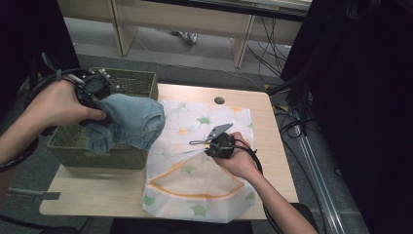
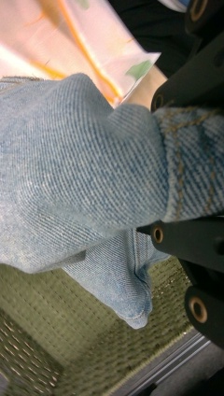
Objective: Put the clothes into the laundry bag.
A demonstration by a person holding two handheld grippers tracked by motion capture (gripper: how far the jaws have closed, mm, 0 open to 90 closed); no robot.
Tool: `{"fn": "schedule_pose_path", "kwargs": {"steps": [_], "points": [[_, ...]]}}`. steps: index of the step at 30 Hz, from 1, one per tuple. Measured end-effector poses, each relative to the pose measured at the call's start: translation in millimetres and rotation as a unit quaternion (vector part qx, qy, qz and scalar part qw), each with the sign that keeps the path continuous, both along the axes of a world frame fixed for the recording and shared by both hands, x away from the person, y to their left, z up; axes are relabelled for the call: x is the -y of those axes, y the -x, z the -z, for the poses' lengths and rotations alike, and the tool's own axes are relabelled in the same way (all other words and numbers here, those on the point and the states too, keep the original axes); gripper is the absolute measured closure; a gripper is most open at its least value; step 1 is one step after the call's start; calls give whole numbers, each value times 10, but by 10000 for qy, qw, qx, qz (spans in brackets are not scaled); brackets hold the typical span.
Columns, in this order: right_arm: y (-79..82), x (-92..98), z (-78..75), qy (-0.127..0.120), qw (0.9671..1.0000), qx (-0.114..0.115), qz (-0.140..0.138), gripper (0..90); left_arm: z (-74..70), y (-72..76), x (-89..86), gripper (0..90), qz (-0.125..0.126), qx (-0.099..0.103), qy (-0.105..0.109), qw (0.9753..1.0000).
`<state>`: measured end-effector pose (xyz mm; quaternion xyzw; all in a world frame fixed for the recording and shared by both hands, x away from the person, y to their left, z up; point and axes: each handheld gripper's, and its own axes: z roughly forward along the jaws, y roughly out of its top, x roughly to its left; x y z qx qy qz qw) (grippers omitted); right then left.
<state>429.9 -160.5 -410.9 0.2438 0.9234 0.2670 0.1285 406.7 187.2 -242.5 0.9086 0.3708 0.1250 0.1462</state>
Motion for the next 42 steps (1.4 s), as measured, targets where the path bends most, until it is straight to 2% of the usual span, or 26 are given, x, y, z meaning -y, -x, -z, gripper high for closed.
{"fn": "schedule_pose_path", "kwargs": {"steps": [1, 10, 12, 13, 16, 19, 20, 24, 25, 27, 30, 31, 36, 37, 38, 42], "points": [[-6, 2, -4, 1, 10000, 15, -16, 900, -13, 47, 61, 701, 119, 15, -53, 9999], [-13, 7, -16, -26, 10000, 48, 10, 900, -86, 197, 230, 702, 473, 128, 44, 9988], [-21, 12, -23, -27, 9999, 123, -24, 900, -107, 240, 275, 701, 554, 173, 40, 9983], [-17, 9, -36, -70, 10000, 14, 40, 900, -118, 267, 305, 702, 607, 202, 18, 9979], [-16, 12, -37, -75, 10000, 37, 53, 900, -144, 332, 367, 702, 703, 278, 23, 9971], [-24, 15, -28, -73, 9999, 90, 19, 900, -192, 421, 450, 702, 937, 325, 117, 9950], [-23, 16, -28, -74, 9999, 90, 29, 900, -192, 421, 450, 702, 937, 325, 117, 9950], [-26, 18, -27, -106, 9999, 76, 37, 900, -189, 524, 565, 702, 1226, 260, 204, 9919], [-28, 19, -24, -120, 9999, 92, 35, 900, -165, 572, 623, 702, 1374, 217, 232, 9900], [-22, 20, -26, -125, 9999, 45, 64, 900, -152, 593, 645, 702, 1398, 192, 256, 9897], [-16, 19, -34, -151, 9998, -33, 121, 900, -105, 666, 725, 702, 1614, 146, 263, 9864], [-30, 27, -34, -131, 9999, 27, 28, 900, -83, 698, 753, 701, 1668, 132, 279, 9855], [-10, 27, -50, -207, 9995, -26, 229, 900, -9, 831, 815, 701, 1873, 33, 289, 9819], [-10, 27, -50, -207, 9995, -26, 229, 900, -9, 831, 815, 701, 1873, 33, 289, 9819], [-35, 36, -53, -195, 9998, 21, 73, 900, -1, 846, 814, 701, 1882, 27, 284, 9817], [-25, 34, -56, -243, 9996, 18, 169, 900, 34, 892, 812, 701, 1928, 45, 188, 9810]]}}
